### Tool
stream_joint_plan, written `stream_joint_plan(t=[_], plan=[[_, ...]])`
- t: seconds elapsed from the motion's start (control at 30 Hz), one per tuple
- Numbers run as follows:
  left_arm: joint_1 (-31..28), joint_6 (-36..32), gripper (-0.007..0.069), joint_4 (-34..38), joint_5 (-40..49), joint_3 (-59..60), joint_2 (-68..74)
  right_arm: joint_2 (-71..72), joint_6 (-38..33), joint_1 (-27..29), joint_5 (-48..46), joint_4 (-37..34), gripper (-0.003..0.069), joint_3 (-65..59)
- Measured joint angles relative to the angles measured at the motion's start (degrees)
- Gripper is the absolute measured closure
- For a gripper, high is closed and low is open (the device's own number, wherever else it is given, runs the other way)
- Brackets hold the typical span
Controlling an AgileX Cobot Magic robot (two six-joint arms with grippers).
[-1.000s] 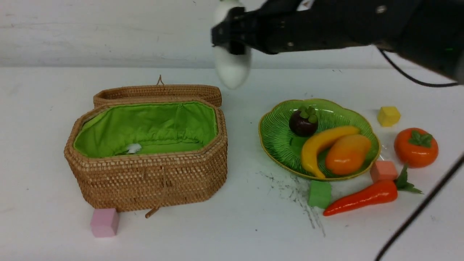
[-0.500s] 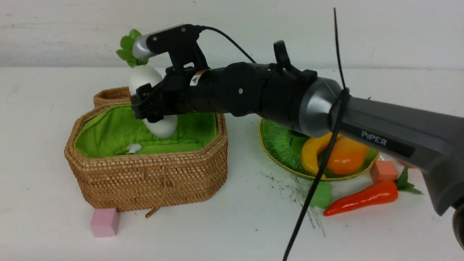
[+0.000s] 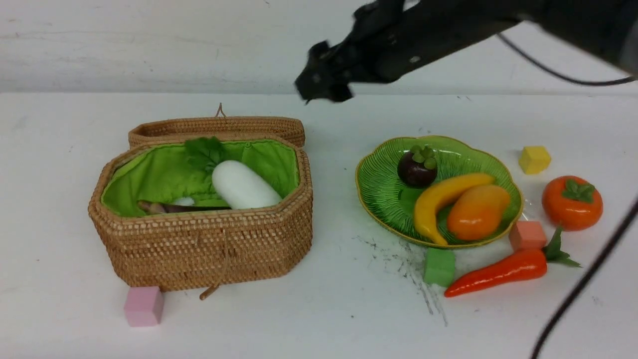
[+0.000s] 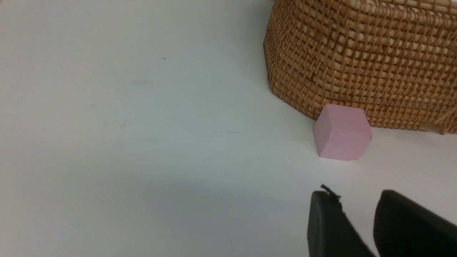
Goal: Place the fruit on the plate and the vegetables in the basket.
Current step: Use the right arm to grab a carrot and put it into the left basket
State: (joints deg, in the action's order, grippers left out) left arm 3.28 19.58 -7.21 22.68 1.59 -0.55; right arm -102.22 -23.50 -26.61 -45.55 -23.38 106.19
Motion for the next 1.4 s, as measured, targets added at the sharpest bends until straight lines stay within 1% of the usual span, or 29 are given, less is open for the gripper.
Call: stream_joint_plan(t=[0.17,0.23,0.33,0.43,0.47,0.5,0.53,0.6,0.67,0.73,0.83,0.87,0.93,0.97,1.1,1.27,1.4], plan=[[0.0,0.0,0.0421,0.0,0.0,0.0,0.0,7.5,0.1,6.2,-2.3,0.0,0.0092,0.2],[0.0,0.0,0.0420,0.0,0.0,0.0,0.0,9.0,0.9,7.6,-2.4,0.0,0.0110,0.4],[0.0,0.0,0.0420,0.0,0.0,0.0,0.0,10.3,4.7,9.3,-3.4,0.3,0.0125,0.4],[0.0,0.0,0.0420,0.0,0.0,0.0,0.0,10.2,8.6,9.7,-6.2,2.5,0.0127,0.4],[0.0,0.0,0.0420,0.0,0.0,0.0,0.0,10.2,11.5,9.7,-7.5,4.0,0.0127,0.0],[0.0,0.0,0.0420,0.0,0.0,0.0,0.0,10.6,17.1,9.7,-8.5,6.6,0.0127,-1.5],[0.0,0.0,0.0420,0.0,0.0,0.0,0.0,10.9,20.8,9.7,-8.7,8.5,0.0127,-3.0],[0.0,0.0,0.0418,0.0,0.0,0.0,0.0,12.3,30.9,9.7,-8.8,13.8,0.0127,-7.9],[0.0,0.0,0.0417,0.0,0.0,0.0,0.0,13.8,42.1,9.7,-8.8,19.1,0.0127,-15.3],[0.0,0.0,0.0415,0.0,0.0,0.0,0.0,14.6,52.2,10.0,-8.9,22.7,0.0127,-23.3],[0.0,0.0,0.0412,0.0,0.0,0.0,0.0,14.4,66.9,11.5,-8.7,24.5,0.0127,-33.1],[0.0,0.0,0.0411,0.0,0.0,0.0,0.0,14.4,67.8,11.7,-8.6,24.5,0.0127,-33.7],[0.0,0.0,0.0408,0.0,0.0,0.0,0.0,13.2,76.9,13.2,-6.8,24.4,0.0127,-39.3],[0.0,0.0,0.0407,0.0,0.0,0.0,0.0,12.5,79.2,13.7,-5.4,24.2,0.0127,-40.8],[0.0,0.0,0.0407,0.0,0.0,0.0,0.0,8.7,82.8,14.2,0.0,22.7,0.0127,-43.0],[0.0,0.0,0.0407,0.0,0.0,0.0,0.0,4.4,83.4,14.2,6.2,19.6,0.0127,-43.0],[0.0,0.0,0.0407,0.0,0.0,0.0,0.0,1.4,83.4,14.2,7.4,18.9,0.0127,-43.0]])
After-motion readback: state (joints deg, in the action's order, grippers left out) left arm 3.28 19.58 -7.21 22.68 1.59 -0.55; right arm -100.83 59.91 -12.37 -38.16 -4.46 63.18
